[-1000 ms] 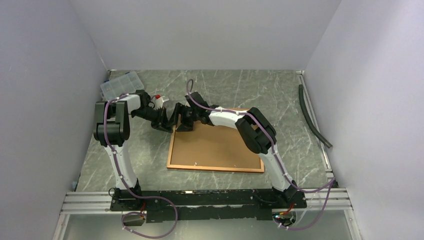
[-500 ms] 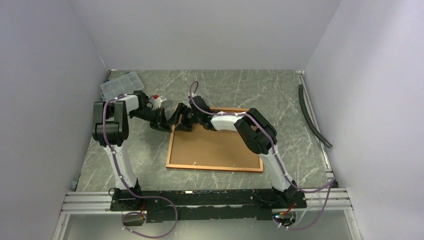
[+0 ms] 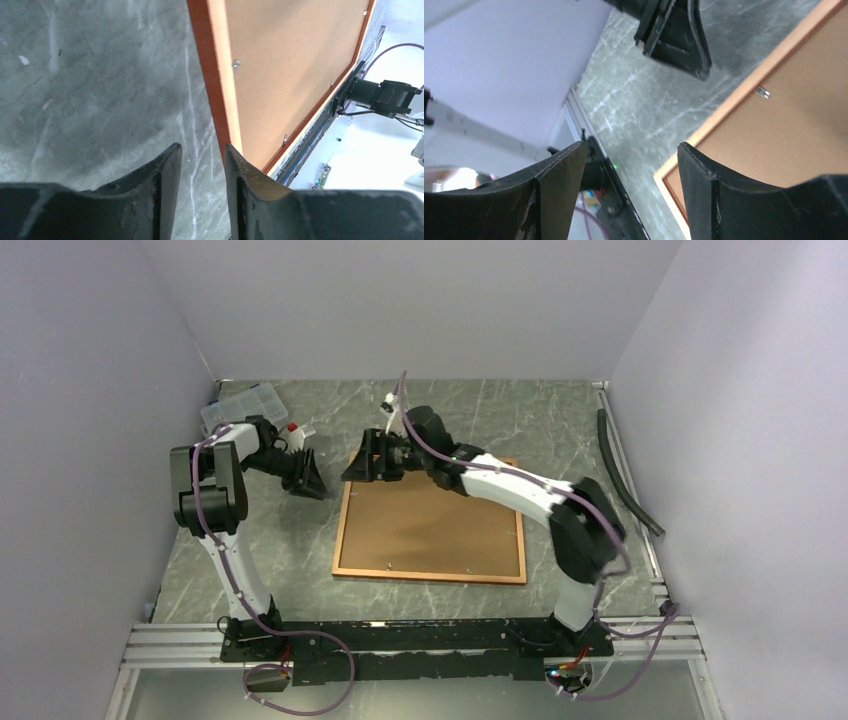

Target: Put the photo into the frame

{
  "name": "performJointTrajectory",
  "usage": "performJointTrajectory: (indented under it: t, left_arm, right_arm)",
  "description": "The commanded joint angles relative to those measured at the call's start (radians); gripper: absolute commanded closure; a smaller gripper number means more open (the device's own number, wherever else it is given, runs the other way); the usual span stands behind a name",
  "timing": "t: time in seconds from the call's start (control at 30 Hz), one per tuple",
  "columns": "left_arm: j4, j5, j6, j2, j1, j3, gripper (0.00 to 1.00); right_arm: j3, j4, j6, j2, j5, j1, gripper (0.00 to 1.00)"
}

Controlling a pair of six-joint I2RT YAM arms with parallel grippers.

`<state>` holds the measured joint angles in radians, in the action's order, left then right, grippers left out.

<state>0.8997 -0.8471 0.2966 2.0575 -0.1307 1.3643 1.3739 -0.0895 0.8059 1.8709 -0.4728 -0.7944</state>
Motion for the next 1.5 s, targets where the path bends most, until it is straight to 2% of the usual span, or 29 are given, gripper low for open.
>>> performJointTrajectory:
  t: [0.0, 0.17, 0.33, 0.57, 0.6, 0.63, 0.7, 0.73, 1.03, 1.07, 1.13, 1.47]
  left_arm:
    - [0.091, -0.014, 0.056, -0.114, -0.007, 0.071, 0.55]
    - [0.165, 0.011, 0.103, -0.202, -0.012, 0.077, 0.48]
    - [0.267, 0.010, 0.185, -0.283, -0.020, 0.063, 0.47]
    - [0.358, 0.049, 0.281, -0.409, -0.022, 0.021, 0.44]
    - [0.362, 0.049, 0.294, -0.426, -0.023, 0.008, 0.33]
    - [0.359, 0.051, 0.301, -0.447, -0.023, -0.007, 0.31]
    - [0.351, 0.051, 0.319, -0.490, -0.023, -0.041, 0.17]
    - [0.345, 0.052, 0.323, -0.512, -0.023, -0.064, 0.15]
    - [0.337, 0.104, 0.394, -0.672, -0.023, -0.163, 0.13]
    - [0.337, 0.103, 0.407, -0.692, -0.023, -0.177, 0.08]
    - [0.330, 0.097, 0.432, -0.735, -0.023, -0.206, 0.06]
    - [0.260, 0.028, 0.657, -0.979, -0.023, -0.381, 0.05]
  right_arm:
    - [-0.098, 0.363, -0.382, -0.201, 0.149, -0.027, 0.29]
    - [-0.262, 0.486, -0.547, -0.332, 0.351, -0.133, 0.30]
    - [-0.399, 0.459, -0.604, -0.376, 0.417, -0.225, 0.33]
    - [-0.437, 0.428, -0.657, -0.349, 0.470, -0.309, 0.37]
    - [-0.437, 0.427, -0.661, -0.341, 0.496, -0.314, 0.37]
    - [-0.437, 0.428, -0.668, -0.333, 0.512, -0.321, 0.37]
    - [-0.434, 0.425, -0.675, -0.314, 0.532, -0.334, 0.38]
    - [-0.430, 0.428, -0.676, -0.302, 0.540, -0.337, 0.39]
    - [-0.436, 0.389, -0.686, -0.241, 0.600, -0.379, 0.42]
    - [-0.437, 0.383, -0.685, -0.239, 0.605, -0.382, 0.43]
    - [-0.438, 0.373, -0.685, -0.233, 0.612, -0.387, 0.43]
    - [-0.431, 0.364, -0.694, -0.183, 0.643, -0.393, 0.51]
